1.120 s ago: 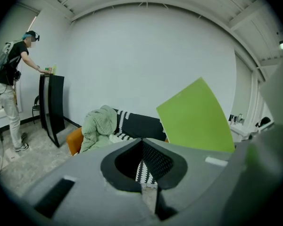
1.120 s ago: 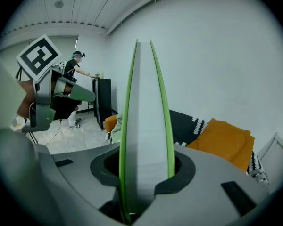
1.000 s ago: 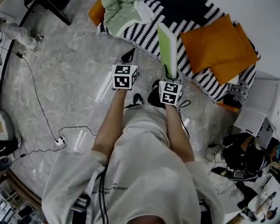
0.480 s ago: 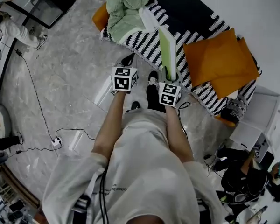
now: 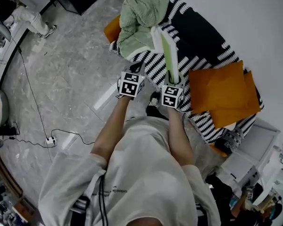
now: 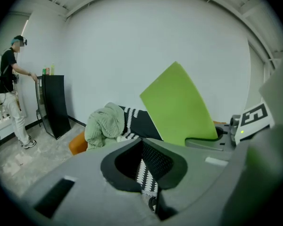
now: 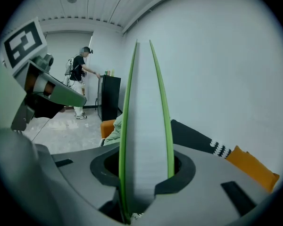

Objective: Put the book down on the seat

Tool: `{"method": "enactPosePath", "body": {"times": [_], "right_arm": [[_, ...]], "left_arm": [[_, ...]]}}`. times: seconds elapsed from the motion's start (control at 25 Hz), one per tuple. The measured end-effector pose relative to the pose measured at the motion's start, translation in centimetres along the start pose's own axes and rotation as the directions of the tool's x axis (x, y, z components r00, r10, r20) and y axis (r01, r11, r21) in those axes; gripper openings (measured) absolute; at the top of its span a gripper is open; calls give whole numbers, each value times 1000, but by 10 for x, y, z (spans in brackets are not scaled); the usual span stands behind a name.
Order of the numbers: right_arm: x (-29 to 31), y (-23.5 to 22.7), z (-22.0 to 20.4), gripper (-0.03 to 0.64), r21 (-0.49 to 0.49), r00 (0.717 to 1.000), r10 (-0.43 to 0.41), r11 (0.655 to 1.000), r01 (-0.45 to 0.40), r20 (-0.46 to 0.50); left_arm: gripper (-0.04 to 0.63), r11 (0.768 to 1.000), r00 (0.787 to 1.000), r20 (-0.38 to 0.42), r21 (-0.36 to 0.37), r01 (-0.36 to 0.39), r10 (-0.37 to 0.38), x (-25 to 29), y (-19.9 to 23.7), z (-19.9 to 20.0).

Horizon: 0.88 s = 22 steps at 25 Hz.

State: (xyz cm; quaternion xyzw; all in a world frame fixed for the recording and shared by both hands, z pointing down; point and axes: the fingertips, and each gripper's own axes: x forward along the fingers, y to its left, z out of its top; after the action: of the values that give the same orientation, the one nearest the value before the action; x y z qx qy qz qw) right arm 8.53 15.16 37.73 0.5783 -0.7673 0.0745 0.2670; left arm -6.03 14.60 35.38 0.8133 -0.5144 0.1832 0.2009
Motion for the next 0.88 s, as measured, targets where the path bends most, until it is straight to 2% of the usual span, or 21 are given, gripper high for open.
{"method": "enactPosePath", "body": {"times": [0.16,0.36,0.52,0.72,0.88], "right_arm": [[30,0,14,133,-6,998,55,998,-55,-4],[55,1,30,133,-119,991,131,985,-128,13],[69,-7,31,133,-161,986,168,973,-165,3],[85,-29,40,133,-147,985,173,975,-169,18],[92,-47,35,133,-104,987,158,982,-155,18]], "left_arm": [[8,1000,999,14,2,-29,29,16,7,22],[8,997,997,20,-24,-78,78,35,18,37],[8,996,996,28,-32,-89,89,52,17,49],[8,995,994,48,-22,-99,100,73,13,72],[8,995,994,34,6,-100,100,88,7,76]]}}
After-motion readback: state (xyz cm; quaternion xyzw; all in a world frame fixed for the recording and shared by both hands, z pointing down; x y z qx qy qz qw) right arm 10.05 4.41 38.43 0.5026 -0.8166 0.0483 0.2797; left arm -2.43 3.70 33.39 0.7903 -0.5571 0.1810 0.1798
